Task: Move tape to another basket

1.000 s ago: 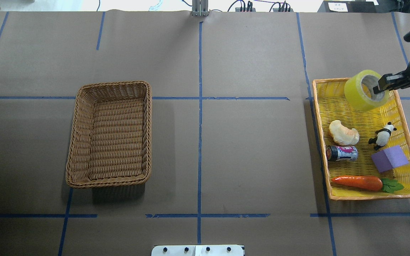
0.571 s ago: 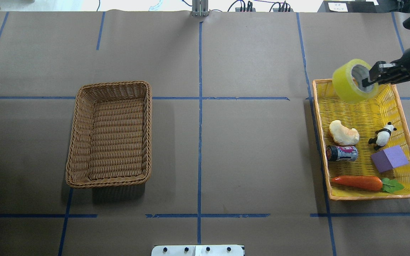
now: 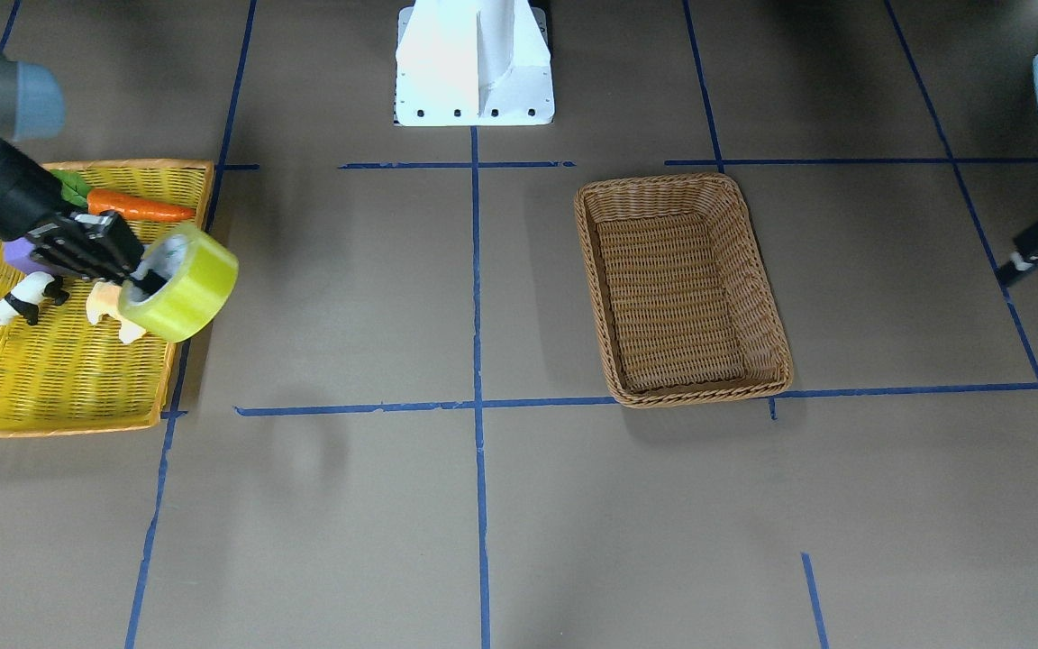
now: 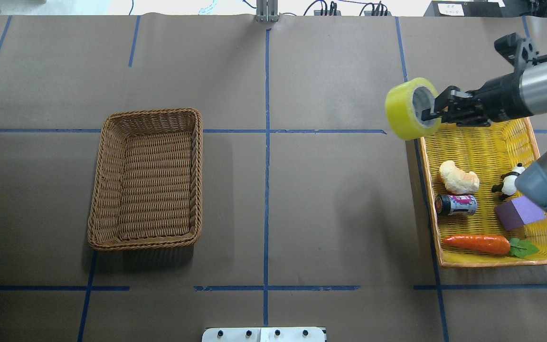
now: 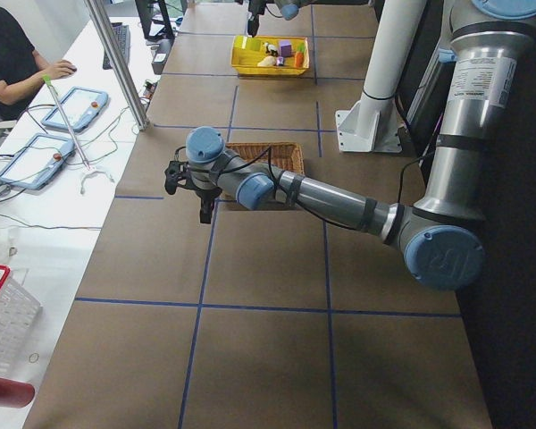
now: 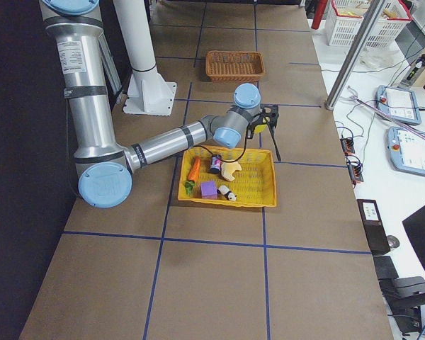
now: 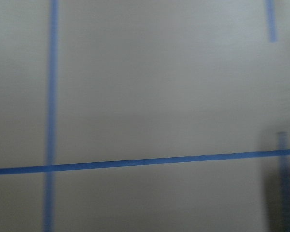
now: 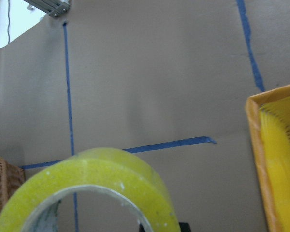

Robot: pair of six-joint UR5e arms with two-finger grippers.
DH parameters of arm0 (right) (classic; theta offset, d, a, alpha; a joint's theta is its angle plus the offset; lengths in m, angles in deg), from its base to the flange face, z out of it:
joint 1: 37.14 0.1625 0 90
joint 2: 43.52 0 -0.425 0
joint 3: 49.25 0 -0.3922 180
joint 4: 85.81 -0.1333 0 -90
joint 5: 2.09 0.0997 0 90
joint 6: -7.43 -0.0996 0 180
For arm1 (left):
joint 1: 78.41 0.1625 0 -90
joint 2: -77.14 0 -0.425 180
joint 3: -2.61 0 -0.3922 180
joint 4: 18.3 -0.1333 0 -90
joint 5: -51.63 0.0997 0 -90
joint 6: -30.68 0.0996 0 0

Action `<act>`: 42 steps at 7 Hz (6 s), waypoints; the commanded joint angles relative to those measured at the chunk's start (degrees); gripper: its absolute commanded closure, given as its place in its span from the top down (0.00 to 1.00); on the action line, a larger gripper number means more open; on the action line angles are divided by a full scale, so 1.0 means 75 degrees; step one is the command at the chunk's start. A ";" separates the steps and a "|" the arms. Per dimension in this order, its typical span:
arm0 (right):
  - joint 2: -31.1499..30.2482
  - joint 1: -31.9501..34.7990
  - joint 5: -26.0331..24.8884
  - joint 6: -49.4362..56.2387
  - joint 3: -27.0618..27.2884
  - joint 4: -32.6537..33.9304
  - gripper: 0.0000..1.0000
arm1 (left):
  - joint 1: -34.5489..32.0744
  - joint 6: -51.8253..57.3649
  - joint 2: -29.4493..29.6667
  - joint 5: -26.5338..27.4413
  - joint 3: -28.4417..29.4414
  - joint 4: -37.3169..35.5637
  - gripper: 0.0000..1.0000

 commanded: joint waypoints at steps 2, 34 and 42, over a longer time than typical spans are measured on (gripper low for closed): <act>0.0007 -0.0603 -0.0457 -0.1603 0.0271 -0.1231 0.00 | 0.1066 -0.5041 -0.0081 -0.0365 -0.0065 0.3911 1.00; 0.1261 -0.5479 -0.4114 -0.3633 0.0684 -0.4817 0.03 | 0.6860 -1.3422 0.1923 0.4733 -0.1319 0.9161 0.73; 0.1261 -0.5456 -0.4219 -0.3633 0.0719 -0.4828 1.00 | 0.6790 -1.3340 0.1865 0.4581 -0.1412 0.9173 0.00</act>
